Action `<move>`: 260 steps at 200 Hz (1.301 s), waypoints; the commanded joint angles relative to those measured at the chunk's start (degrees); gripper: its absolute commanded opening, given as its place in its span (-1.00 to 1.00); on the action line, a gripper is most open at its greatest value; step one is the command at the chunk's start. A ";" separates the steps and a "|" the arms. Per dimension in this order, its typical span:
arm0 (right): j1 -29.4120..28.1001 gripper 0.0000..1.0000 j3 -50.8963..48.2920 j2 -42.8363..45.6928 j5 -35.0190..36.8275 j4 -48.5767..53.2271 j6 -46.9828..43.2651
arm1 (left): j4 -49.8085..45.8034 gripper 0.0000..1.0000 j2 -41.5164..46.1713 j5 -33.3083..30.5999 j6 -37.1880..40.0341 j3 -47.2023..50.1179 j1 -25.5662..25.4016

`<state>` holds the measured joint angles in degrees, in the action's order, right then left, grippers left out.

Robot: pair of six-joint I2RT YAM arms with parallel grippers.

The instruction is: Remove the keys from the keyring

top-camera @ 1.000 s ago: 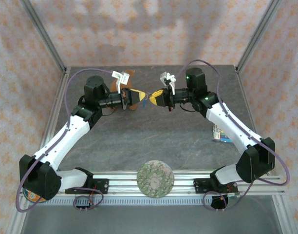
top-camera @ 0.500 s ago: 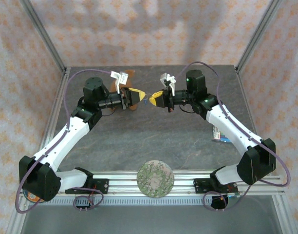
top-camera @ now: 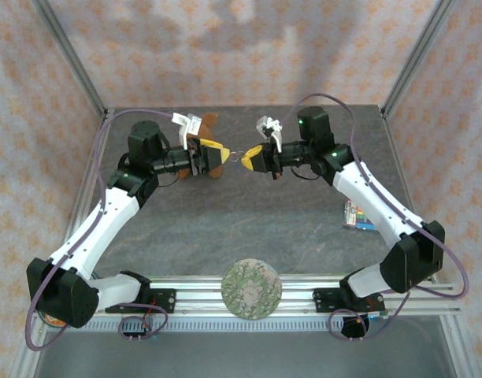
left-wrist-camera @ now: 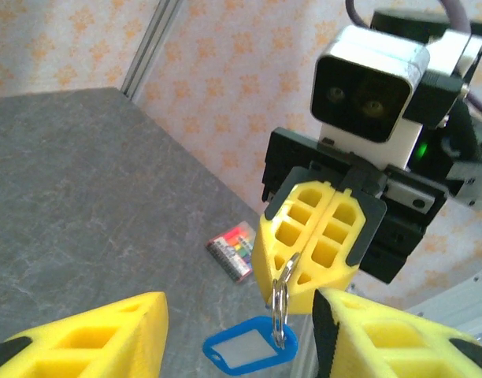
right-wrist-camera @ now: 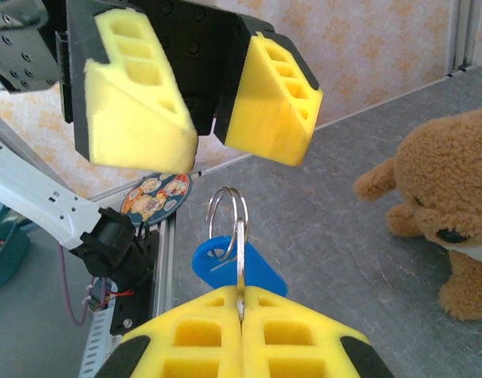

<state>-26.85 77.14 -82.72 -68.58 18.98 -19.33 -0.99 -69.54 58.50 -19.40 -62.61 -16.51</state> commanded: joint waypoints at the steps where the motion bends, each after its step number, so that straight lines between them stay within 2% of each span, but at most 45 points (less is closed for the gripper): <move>1: -0.13 -1.00 4.03 -1.92 -0.93 6.94 -4.18 | -8.29 0.06 -0.97 1.70 6.79 -3.65 -1.41; 43: -0.13 -1.00 5.75 -3.17 -1.00 9.14 -5.06 | -9.60 0.16 -1.95 1.79 7.88 -4.59 -2.33; 108: -0.30 -1.00 7.06 -3.94 -2.31 12.66 -7.37 | -11.40 0.16 -2.97 1.27 9.20 -5.83 -3.52; 133: -0.31 -1.00 6.86 -3.77 -2.18 12.92 -7.68 | -11.49 -0.06 -3.28 1.47 8.95 -6.22 -3.61; 168: -0.31 -1.00 6.72 -3.77 -1.72 13.48 -7.96 | -11.09 -0.08 -3.37 1.18 8.51 -6.52 -3.57; 200: -0.31 -1.00 6.57 -3.46 -1.63 13.26 -7.92 | -11.29 -0.42 -3.60 1.79 8.50 -6.61 -3.61; 231: -0.31 -1.00 6.61 -3.33 -1.76 13.09 -7.92 | -11.83 -0.44 -3.59 1.62 8.77 -6.58 -3.70; 260: -0.31 -1.00 6.45 -3.32 -1.75 12.92 -7.88 | -11.75 -0.72 -3.89 1.95 8.76 -6.70 -3.73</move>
<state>-26.85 82.41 -86.63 -69.43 31.97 -26.26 -12.58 -72.99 59.44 -11.33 -67.51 -19.79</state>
